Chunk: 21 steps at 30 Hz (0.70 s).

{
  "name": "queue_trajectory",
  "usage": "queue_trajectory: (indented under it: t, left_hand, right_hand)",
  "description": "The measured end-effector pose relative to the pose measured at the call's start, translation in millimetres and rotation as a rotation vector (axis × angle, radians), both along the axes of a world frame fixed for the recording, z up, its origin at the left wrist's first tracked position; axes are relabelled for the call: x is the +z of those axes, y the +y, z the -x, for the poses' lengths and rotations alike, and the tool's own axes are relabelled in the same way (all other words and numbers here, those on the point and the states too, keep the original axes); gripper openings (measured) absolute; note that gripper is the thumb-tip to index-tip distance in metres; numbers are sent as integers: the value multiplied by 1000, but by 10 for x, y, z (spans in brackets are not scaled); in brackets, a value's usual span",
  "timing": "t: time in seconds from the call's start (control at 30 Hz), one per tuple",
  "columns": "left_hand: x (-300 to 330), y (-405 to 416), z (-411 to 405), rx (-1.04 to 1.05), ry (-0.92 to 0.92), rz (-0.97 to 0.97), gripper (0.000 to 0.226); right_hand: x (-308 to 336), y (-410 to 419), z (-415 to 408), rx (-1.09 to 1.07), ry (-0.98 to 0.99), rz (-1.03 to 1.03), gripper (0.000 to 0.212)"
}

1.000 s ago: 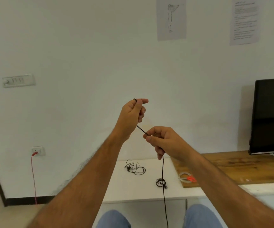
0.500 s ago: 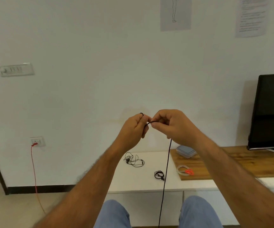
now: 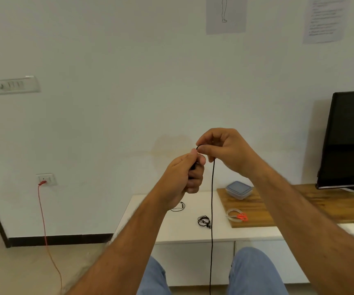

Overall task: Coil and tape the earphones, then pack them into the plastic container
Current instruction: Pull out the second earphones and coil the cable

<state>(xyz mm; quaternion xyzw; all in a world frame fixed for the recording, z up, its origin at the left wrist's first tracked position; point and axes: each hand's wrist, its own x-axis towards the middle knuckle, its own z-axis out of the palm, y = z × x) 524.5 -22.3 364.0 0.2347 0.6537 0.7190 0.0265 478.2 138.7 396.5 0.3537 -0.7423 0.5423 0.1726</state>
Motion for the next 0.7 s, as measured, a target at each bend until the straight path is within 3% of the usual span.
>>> queue_trajectory:
  t: [0.3, 0.43, 0.7]
  left_hand:
    - [104, 6, 2, -174, -70, -186, 38]
    - [193, -4, 69, -99, -77, -296, 36]
    - [274, -43, 148, 80, 89, -192, 34]
  right_hand:
    - [-374, -168, 3, 165, -243, 207, 10]
    - [-570, -257, -47, 139, -269, 125, 18]
    - [-754, -311, -238, 144, -402, 44, 18]
